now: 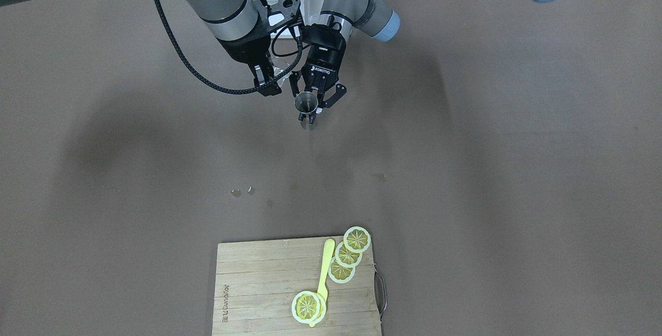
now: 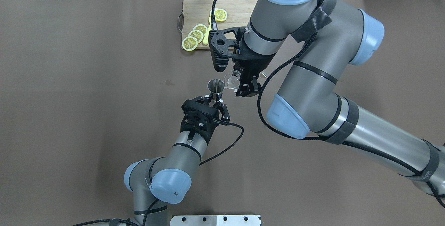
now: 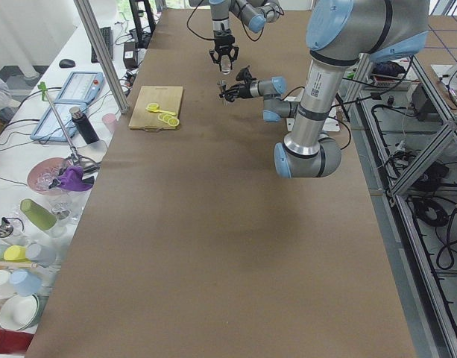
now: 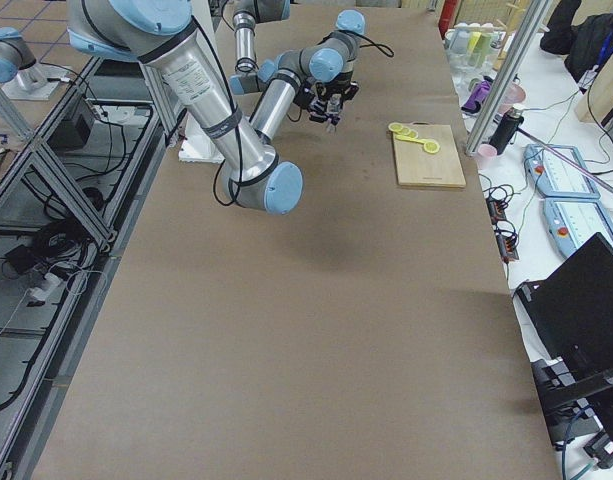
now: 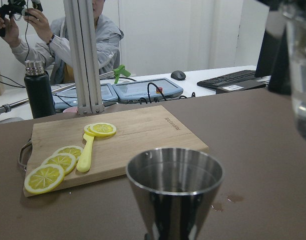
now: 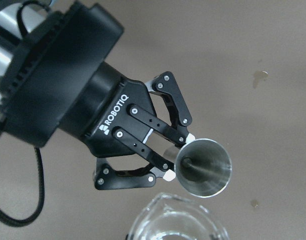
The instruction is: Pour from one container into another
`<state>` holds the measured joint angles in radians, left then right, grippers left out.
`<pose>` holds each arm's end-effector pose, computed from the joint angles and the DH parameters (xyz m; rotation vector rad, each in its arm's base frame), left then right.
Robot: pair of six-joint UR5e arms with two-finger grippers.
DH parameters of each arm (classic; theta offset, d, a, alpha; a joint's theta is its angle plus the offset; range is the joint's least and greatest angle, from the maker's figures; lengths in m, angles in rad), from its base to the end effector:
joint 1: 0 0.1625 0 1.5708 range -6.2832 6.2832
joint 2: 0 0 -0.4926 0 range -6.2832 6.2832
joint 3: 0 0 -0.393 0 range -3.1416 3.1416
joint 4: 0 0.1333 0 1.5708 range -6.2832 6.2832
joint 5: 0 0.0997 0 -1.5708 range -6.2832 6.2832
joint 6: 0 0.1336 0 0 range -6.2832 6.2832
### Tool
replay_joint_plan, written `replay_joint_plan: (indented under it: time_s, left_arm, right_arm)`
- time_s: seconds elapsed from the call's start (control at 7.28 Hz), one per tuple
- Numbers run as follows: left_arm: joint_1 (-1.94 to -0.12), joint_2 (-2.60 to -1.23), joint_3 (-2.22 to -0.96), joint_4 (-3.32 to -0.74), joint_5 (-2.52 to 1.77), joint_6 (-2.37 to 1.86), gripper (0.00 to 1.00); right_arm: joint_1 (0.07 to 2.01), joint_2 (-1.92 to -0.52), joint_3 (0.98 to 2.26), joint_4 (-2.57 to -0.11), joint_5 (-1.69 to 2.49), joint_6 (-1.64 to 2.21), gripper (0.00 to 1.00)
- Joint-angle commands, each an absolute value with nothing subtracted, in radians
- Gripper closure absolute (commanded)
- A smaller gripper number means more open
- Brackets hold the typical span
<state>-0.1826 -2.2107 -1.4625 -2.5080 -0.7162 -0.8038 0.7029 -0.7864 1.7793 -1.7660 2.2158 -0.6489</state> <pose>0.6757 -0.3628 0.2682 1.2178 0.8858 -0.1573 -0.5065 -0.4985 0.1852 0.7912 -0.7825 -1.6345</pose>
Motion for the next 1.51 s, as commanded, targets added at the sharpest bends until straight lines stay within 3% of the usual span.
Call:
replay_joint_plan:
  time_s: [0.0, 0.41, 1.37]
  left_arm:
    - [-0.181, -2.214, -1.457, -2.508, -0.716, -0.804, 1.00]
    - [-0.181, -2.224, -1.456, -2.508, -0.722, -0.804, 1.00]
    - [-0.179, -2.233, -1.454, -2.507, -0.724, -0.804, 1.00]
  right_arm:
    - [0.738, -0.758, 1.711, -1.758, 2.217, -0.649, 1.00]
    - [0.746, -0.707, 1.632, -1.758, 2.217, -0.647, 1.00]
    - [0.727, -0.707, 1.638, -1.769, 2.210, -0.652, 1.00]
